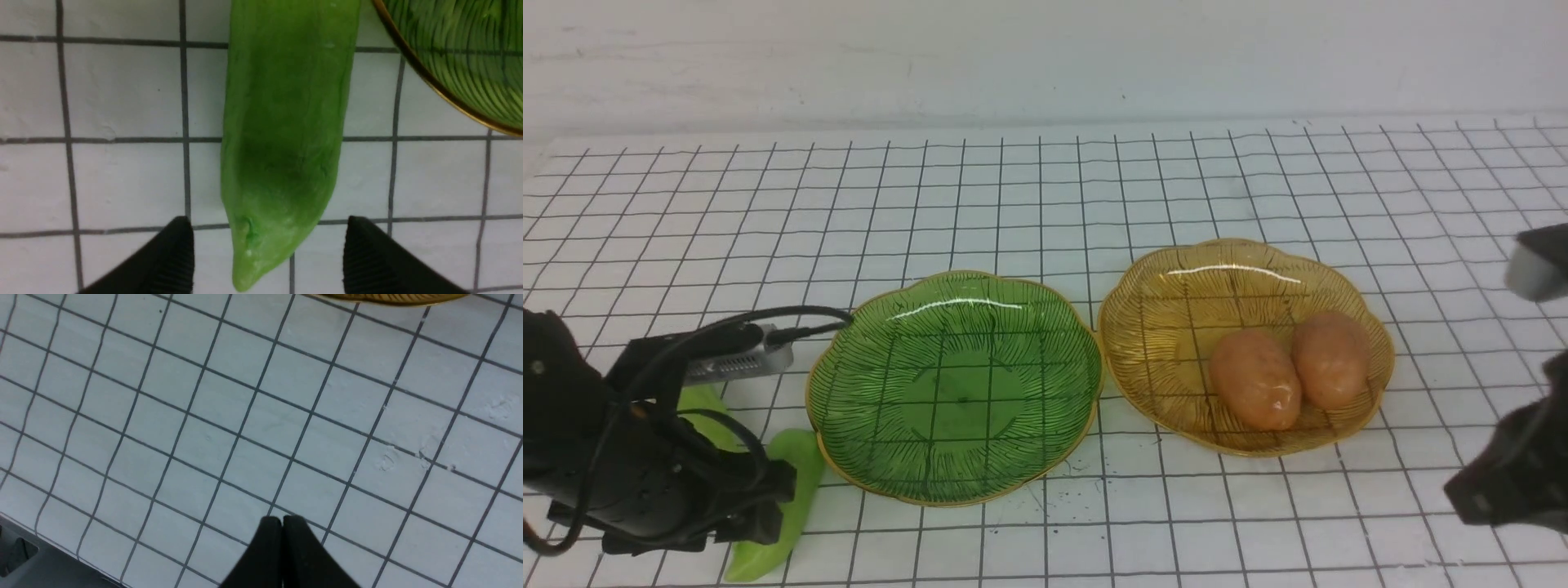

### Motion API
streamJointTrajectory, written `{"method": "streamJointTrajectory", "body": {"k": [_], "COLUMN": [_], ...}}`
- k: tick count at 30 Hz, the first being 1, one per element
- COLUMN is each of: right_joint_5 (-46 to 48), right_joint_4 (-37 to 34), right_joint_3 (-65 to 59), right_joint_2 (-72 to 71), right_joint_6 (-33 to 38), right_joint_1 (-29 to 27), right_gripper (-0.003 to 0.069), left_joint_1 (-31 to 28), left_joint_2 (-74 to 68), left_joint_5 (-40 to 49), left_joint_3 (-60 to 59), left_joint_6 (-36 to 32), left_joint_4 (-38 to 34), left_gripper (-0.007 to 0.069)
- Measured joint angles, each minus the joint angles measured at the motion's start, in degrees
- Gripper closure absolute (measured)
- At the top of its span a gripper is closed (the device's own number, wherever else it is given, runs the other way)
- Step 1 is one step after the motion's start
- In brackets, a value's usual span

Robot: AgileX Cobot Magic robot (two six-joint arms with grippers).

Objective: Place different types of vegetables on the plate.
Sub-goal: 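Put the green cucumber next to the left plate into that plate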

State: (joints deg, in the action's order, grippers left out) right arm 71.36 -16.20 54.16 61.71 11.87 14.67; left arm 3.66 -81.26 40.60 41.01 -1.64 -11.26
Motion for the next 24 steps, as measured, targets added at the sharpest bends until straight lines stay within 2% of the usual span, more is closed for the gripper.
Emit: {"method": "streamJointTrajectory", "body": {"k": [5, 10, 12, 14, 16, 17, 21, 24], "right_joint_5": [-0.11, -0.11, -0.11, -0.11, -0.11, -0.11, -0.11, -0.11], "right_joint_4": [0.00, 0.00, 0.05, 0.05, 0.05, 0.05, 0.05, 0.05], "right_joint_3": [-0.24, -0.36, -0.36, -0.36, -0.36, -0.36, -0.36, -0.36], "right_joint_2": [-4.03, -4.43, -4.43, -4.43, -4.43, -4.43, -4.43, -4.43], "right_joint_6": [0.18, 0.34, 0.34, 0.34, 0.34, 0.34, 0.34, 0.34], "right_joint_1": [0.00, 0.00, 0.00, 0.00, 0.00, 0.00, 0.00, 0.00], "right_gripper": [0.0673, 0.0673, 0.0673, 0.0673, 0.0673, 0.0673, 0.0673, 0.0673], "left_joint_1": [0.00, 0.00, 0.00, 0.00, 0.00, 0.00, 0.00, 0.00], "left_joint_2": [-4.29, -7.12, -8.32, -9.22, -10.15, -10.21, -9.04, -6.14], "left_joint_5": [-1.67, -2.98, -3.27, -3.27, -3.22, -2.89, 0.93, 7.32], "left_joint_3": [0.15, 0.20, 0.20, 0.20, 0.20, 0.20, 1.13, 3.83], "left_joint_6": [-4.62, -5.60, -5.62, -5.62, -5.35, -5.16, -5.10, -4.97], "left_joint_4": [-2.01, -3.44, -3.44, -3.35, -2.91, -2.70, -0.83, 1.89], "left_gripper": [0.0095, 0.0086, 0.0104, 0.0153, 0.0260, 0.0287, 0.0285, 0.0285]}}
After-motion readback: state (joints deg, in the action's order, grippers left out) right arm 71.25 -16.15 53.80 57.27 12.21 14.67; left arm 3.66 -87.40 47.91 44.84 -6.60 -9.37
